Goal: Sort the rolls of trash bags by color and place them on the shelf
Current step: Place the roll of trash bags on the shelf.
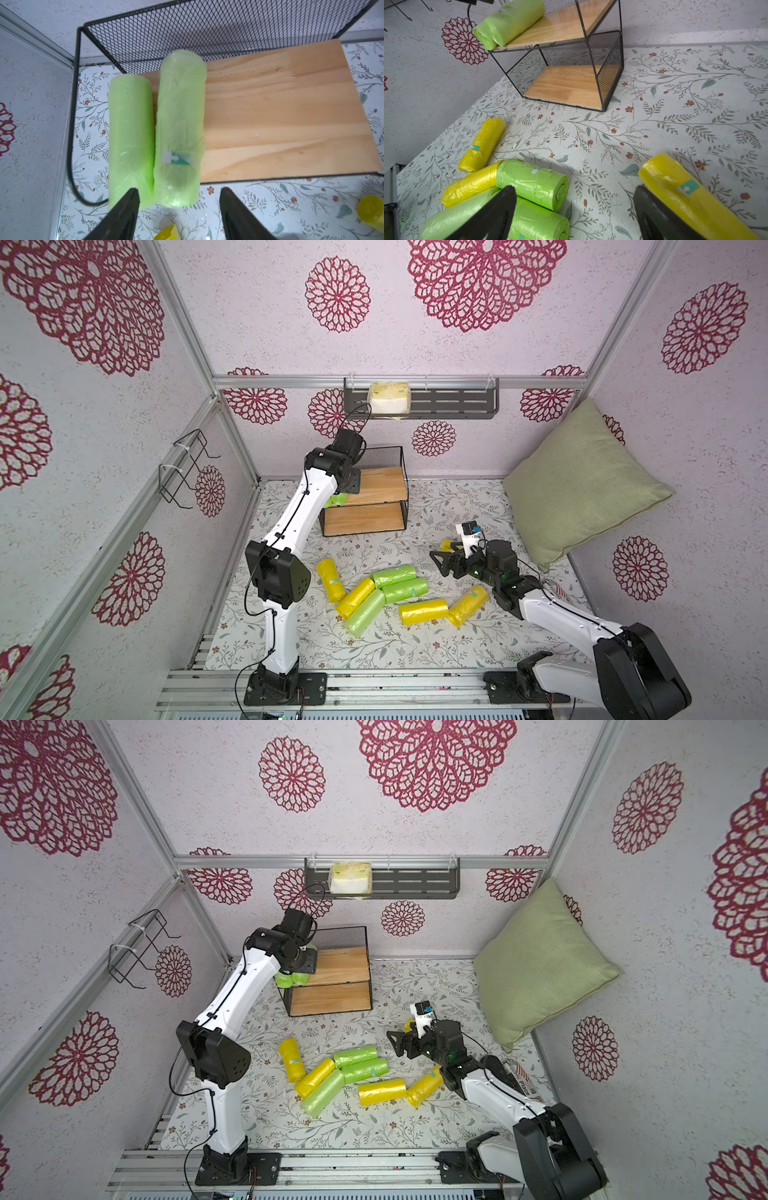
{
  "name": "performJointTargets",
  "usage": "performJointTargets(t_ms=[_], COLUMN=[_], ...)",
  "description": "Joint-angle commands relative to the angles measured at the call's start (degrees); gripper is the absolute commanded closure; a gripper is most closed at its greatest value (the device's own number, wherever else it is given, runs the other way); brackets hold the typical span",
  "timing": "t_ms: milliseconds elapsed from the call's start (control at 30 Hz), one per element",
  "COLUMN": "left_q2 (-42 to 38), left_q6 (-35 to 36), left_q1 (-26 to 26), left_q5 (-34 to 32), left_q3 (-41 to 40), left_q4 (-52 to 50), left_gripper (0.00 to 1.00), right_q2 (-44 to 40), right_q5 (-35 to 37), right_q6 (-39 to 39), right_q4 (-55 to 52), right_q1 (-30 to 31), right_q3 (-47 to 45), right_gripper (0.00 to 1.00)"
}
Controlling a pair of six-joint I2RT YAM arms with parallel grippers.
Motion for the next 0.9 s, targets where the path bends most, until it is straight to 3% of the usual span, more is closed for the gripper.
performJointTargets(t_ms=[0, 133, 367, 600, 733, 867], left_q2=[-7.4, -16.1, -29.2, -32.0, -31.3, -29.7], left_q6=[0.3, 1.2, 6.3, 17.5, 24.7, 22.4], left_q1=[-1.9, -4.3, -9.6, -14.2, -15.3, -15.8], left_q5=[3.2, 11.7, 29.0, 32.6, 32.3, 31.3], left_q3=[-5.2, -16.3, -43.1, -59.1, -62.4, -60.7], left_q4=[5.6, 13.3, 30.7, 37.7, 36.3, 29.2], left_gripper=[0.33, 0.33, 0.33, 0.34, 0.36, 0.39], right_q2=[-1.3, -0.4, -0.1, -2.8, -2.9, -3.4], right_q5=[2.2, 3.0, 3.1, 3.5, -3.1, -3.1], right_q6=[-2.2, -2.3, -0.5, -1.4, 1.5, 1.2], right_q4=[-2.7, -4.1, -6.3, -11.5, -8.2, -8.8], right_q1=[1.9, 4.6, 6.7, 6.1, 1.8, 0.3], right_q3=[-0.2, -0.1, -1.7, -2.7, -4.6, -4.2], right_gripper=[0.07, 0.08, 0.08, 0.07, 0.07, 0.07])
